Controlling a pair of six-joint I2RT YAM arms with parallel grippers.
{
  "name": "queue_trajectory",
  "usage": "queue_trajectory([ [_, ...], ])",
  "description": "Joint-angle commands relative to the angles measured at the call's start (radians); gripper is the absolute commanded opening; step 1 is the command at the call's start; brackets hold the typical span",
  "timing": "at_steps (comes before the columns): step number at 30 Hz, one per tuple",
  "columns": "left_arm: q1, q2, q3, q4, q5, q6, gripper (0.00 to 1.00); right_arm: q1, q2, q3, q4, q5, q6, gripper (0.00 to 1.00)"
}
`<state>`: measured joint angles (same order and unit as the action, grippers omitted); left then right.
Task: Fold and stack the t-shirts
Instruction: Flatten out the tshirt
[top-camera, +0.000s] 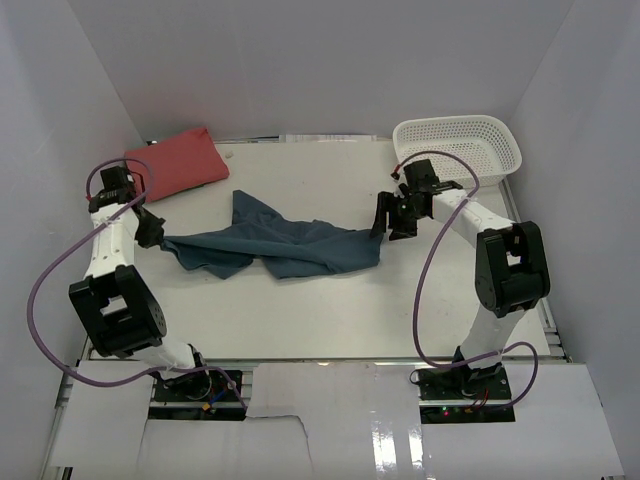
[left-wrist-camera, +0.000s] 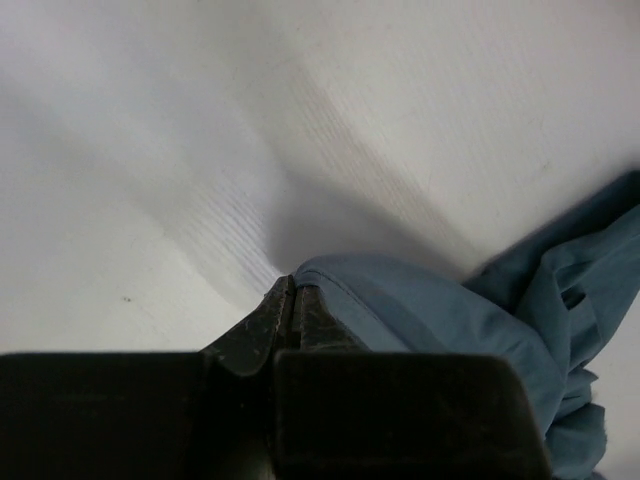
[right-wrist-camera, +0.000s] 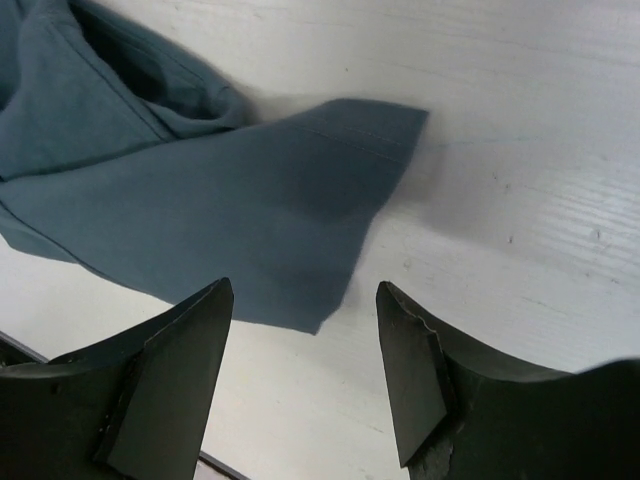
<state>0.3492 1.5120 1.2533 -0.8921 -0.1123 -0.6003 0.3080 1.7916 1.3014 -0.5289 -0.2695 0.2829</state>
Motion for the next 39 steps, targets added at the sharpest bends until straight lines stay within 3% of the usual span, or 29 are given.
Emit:
queue_trajectory([
  [1,0.017,0.043,0.084,0.041,-0.003,-0.03,0.0,-0.02,-0.041,-0.057,0.127,-0.102,0.036,0.66],
  [8,0.022,0.079,0.136,0.053,-0.037,-0.038,0.0,-0.063,-0.04,-0.165,0.283,-0.149,0.098,0.65],
  [20,0.022,0.08,0.1,0.078,-0.007,-0.036,0.0,-0.064,0.068,-0.149,0.356,-0.183,0.186,0.6],
  [39,0.022,0.074,0.087,0.096,0.019,-0.024,0.0,-0.061,0.109,-0.203,0.437,-0.128,0.291,0.55],
])
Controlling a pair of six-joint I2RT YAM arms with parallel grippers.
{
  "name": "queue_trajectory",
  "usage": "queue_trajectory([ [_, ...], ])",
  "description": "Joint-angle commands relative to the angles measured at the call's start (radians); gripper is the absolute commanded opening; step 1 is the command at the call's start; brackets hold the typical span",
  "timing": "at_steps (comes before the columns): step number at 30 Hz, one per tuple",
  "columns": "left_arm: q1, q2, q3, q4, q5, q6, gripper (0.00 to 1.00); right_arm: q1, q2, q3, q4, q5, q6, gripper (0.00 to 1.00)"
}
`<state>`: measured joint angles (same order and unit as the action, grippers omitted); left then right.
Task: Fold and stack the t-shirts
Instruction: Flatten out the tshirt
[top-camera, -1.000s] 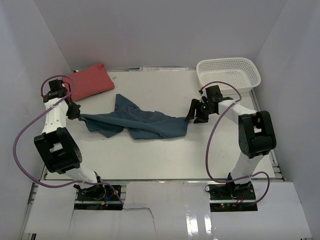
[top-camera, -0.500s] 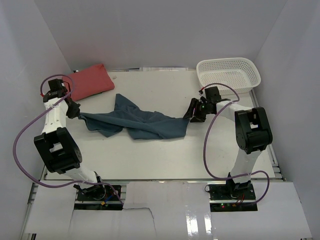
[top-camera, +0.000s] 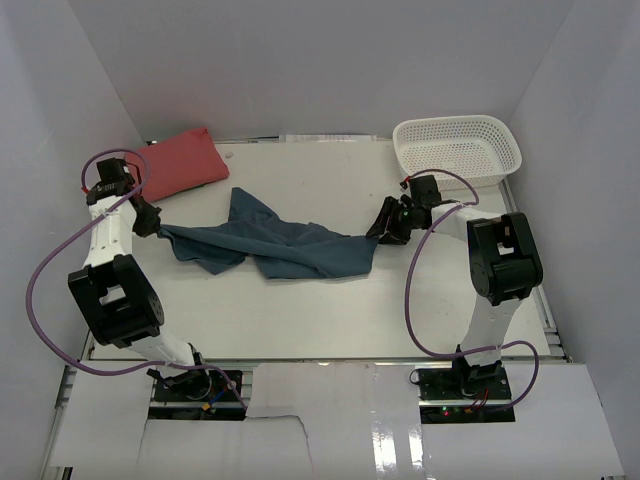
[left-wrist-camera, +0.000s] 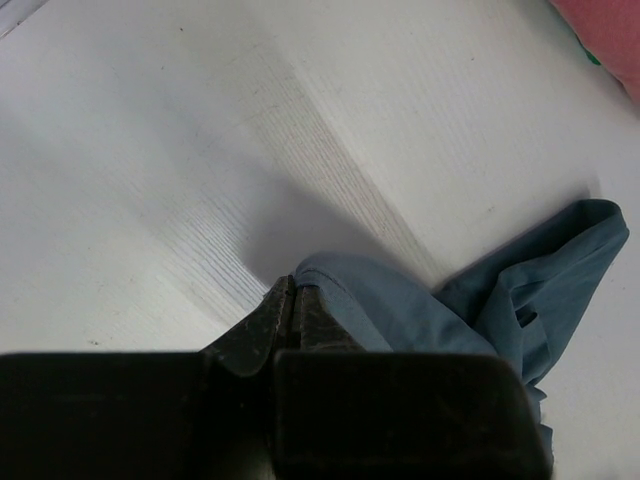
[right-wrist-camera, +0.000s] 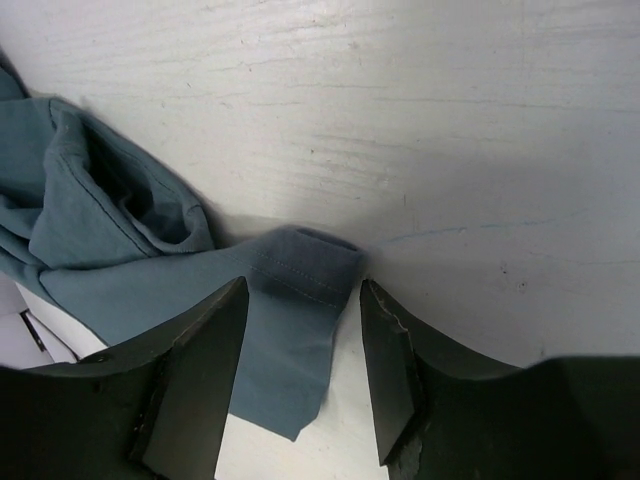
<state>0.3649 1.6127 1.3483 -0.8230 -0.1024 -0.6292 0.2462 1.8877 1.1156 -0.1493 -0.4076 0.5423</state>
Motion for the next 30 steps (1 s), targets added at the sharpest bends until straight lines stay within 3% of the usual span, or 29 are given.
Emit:
queue_trajectory([
  [1,0.006,-0.027,-0.008,0.028,0.01,0.006,0.0,0.001,0.011,-0.022,0.066,0.015,0.034,0.54],
  [12,0.008,-0.036,-0.028,0.044,0.024,0.013,0.0,0.001,0.022,-0.025,0.112,0.055,0.057,0.39],
  [17,0.006,-0.04,-0.031,0.048,0.029,0.019,0.0,0.002,0.024,-0.036,0.137,0.067,0.053,0.38],
  [23,0.003,-0.042,-0.032,0.053,0.026,0.022,0.0,0.002,0.036,-0.022,0.131,0.059,0.044,0.08],
  [30,-0.001,-0.051,-0.038,0.055,0.035,0.028,0.0,0.002,0.007,0.054,0.074,0.07,-0.027,0.08],
])
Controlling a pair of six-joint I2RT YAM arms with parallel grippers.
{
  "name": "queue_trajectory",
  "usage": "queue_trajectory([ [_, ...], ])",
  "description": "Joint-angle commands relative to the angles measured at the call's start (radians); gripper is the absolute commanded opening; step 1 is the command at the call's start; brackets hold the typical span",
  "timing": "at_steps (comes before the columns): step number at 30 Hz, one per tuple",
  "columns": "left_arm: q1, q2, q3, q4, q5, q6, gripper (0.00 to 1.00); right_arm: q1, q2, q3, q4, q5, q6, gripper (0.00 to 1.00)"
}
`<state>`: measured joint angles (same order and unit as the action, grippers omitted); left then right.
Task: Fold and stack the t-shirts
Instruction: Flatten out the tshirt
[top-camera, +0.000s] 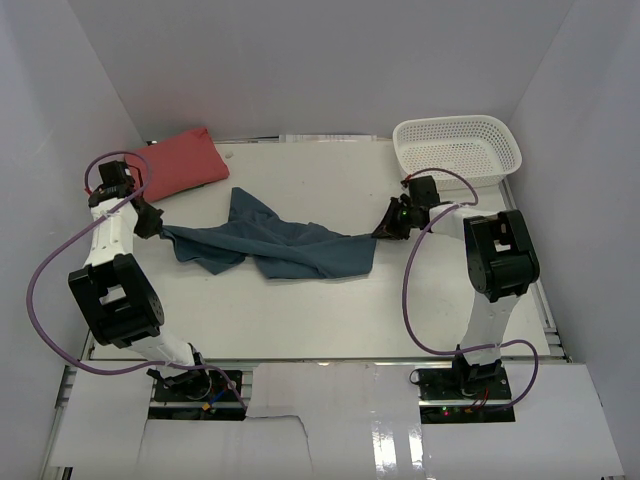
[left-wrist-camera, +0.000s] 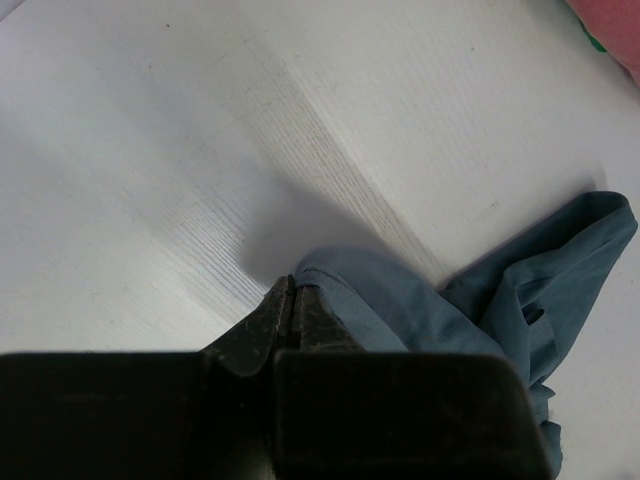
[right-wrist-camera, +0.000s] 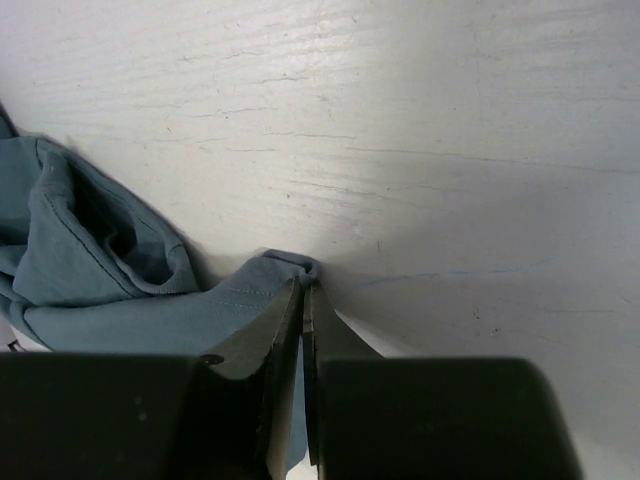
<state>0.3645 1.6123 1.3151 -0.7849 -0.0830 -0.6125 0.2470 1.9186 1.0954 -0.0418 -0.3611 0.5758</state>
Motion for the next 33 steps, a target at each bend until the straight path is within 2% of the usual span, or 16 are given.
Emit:
queue_trajectory([
  [1,-0.004,-0.052,-0.004,0.018,0.019,0.014,0.0,0.001,-0.029,0.096,-0.043,0.027,-0.074,0.08],
  [5,-0.035,-0.057,0.018,0.013,0.042,0.043,0.0,0.001,-0.041,0.271,-0.137,0.022,-0.131,0.08],
  [10,-0.154,-0.101,0.018,0.015,0.059,0.069,0.0,0.001,-0.052,0.544,-0.257,-0.013,-0.194,0.08],
  [14,-0.239,-0.167,-0.004,0.042,0.009,0.098,0.0,0.002,-0.11,0.635,-0.302,-0.006,-0.255,0.08],
  [22,-0.262,-0.268,0.044,0.055,0.08,0.169,0.0,0.003,-0.274,0.701,-0.339,-0.047,-0.324,0.08],
  [28,-0.262,-0.411,0.036,0.111,0.192,0.168,0.0,0.003,-0.485,0.719,-0.333,-0.052,-0.363,0.08],
  [32,-0.288,-0.483,0.052,0.205,0.385,0.189,0.0,0.003,-0.608,0.684,-0.288,-0.07,-0.378,0.08],
  [33,-0.291,-0.488,0.053,0.226,0.496,0.192,0.0,0.002,-0.634,0.658,-0.273,-0.076,-0.376,0.08],
])
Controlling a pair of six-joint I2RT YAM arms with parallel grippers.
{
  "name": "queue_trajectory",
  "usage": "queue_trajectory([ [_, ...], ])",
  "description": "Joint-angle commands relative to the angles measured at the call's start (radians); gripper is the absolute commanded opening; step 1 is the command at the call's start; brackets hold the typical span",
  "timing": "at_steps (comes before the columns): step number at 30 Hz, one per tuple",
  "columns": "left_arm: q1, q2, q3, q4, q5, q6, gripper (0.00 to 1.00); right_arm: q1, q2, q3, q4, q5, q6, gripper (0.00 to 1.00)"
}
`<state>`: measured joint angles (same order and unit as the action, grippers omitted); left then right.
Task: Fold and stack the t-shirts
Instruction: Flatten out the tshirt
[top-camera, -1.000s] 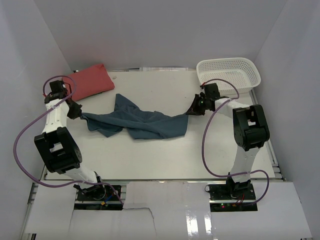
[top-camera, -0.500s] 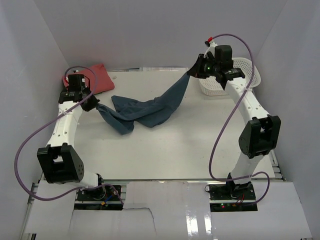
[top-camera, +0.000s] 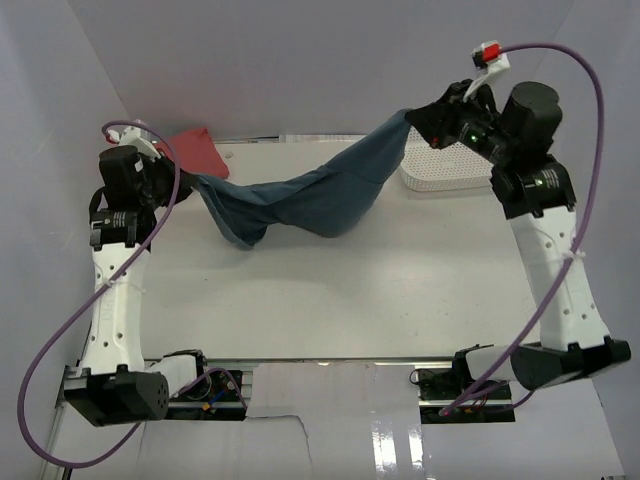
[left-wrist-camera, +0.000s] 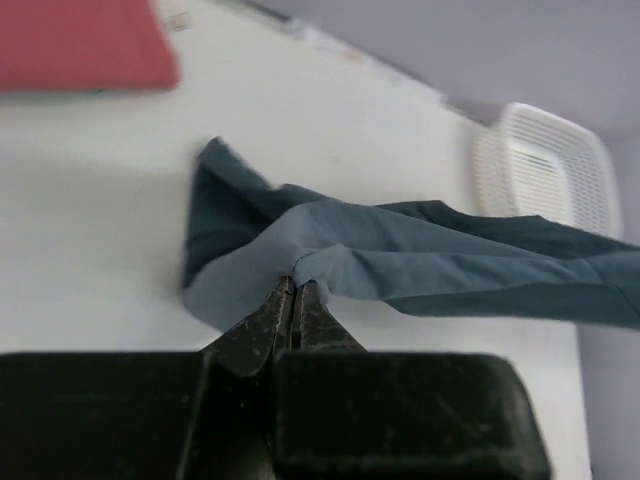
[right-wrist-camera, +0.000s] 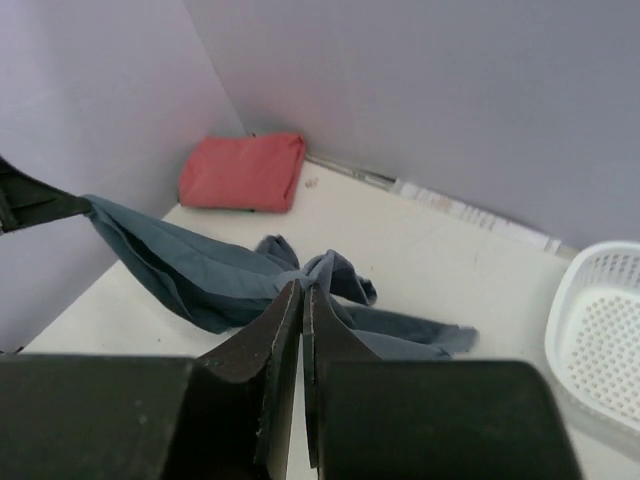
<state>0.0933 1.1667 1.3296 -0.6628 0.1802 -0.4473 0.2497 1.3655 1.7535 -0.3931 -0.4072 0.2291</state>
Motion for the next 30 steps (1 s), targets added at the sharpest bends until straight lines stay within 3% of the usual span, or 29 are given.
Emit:
queue_trajectory([
  [1,-0.021,-0.047,0.033,0.148,0.29,0.025,0.0,-0.001,-0.13,-0.012,0.101,-0.031,-0.031,0.08],
  [3,-0.023,-0.061,0.037,0.175,0.404,0.025,0.0,-0.001,-0.178,-0.035,0.118,-0.045,-0.034,0.08],
  [7,-0.053,-0.134,0.036,0.228,0.481,0.038,0.0,-0.001,-0.328,-0.072,0.132,-0.062,-0.045,0.08],
  [12,-0.076,-0.333,-0.047,0.267,0.46,0.036,0.0,-0.001,-0.489,-0.075,0.122,-0.042,-0.048,0.08],
  [19,-0.125,-0.515,-0.073,0.186,0.292,0.053,0.0,-0.001,-0.664,-0.104,0.148,0.025,-0.045,0.08],
  [26,-0.15,-0.53,0.023,0.123,-0.089,0.091,0.0,-0.001,-0.689,0.0,0.148,0.11,-0.051,0.08],
  [30,-0.24,-0.509,0.084,0.211,-0.314,0.154,0.0,-0.001,-0.646,0.04,0.168,0.143,-0.05,0.08],
])
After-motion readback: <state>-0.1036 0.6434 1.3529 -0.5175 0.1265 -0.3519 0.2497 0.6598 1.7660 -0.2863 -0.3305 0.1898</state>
